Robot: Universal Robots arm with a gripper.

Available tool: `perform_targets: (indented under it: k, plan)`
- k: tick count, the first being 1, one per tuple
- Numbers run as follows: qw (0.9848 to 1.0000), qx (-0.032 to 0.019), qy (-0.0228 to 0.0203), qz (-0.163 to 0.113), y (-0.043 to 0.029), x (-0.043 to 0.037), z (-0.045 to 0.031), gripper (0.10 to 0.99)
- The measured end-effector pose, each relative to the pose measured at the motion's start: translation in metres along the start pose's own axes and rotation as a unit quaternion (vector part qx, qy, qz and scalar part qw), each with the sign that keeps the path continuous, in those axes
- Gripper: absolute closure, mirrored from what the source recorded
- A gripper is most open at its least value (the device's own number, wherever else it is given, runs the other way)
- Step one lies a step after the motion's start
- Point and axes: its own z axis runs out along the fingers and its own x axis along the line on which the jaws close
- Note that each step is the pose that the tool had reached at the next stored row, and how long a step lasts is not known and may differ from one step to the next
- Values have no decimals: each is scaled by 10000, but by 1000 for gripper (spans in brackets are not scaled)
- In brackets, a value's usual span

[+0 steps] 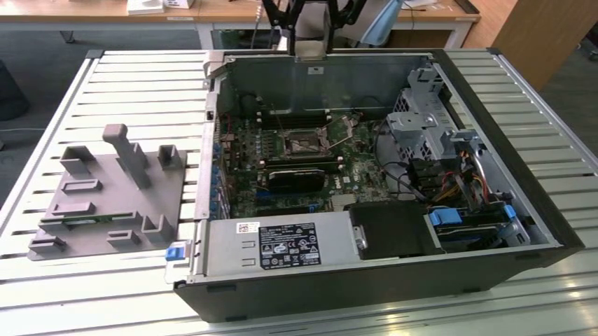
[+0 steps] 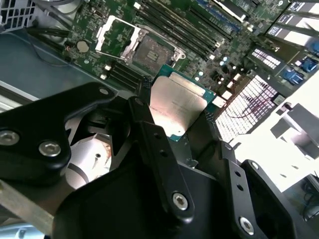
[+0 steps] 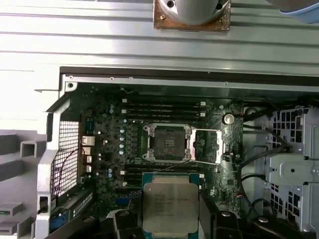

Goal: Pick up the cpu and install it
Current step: 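Pick up the cpu and move it towards the insertion slot, then place the cpu into insertion slot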

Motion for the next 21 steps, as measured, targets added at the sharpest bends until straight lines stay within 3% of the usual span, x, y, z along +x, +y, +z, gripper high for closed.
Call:
perform_targets:
  k: [8,16,21]
  plan:
    - [10000,-2,-4,0,60,-115,5,545]
    - [10000,2,-4,8,60,-127,7,545]
    - [9996,4,-14,275,60,-127,8,545]
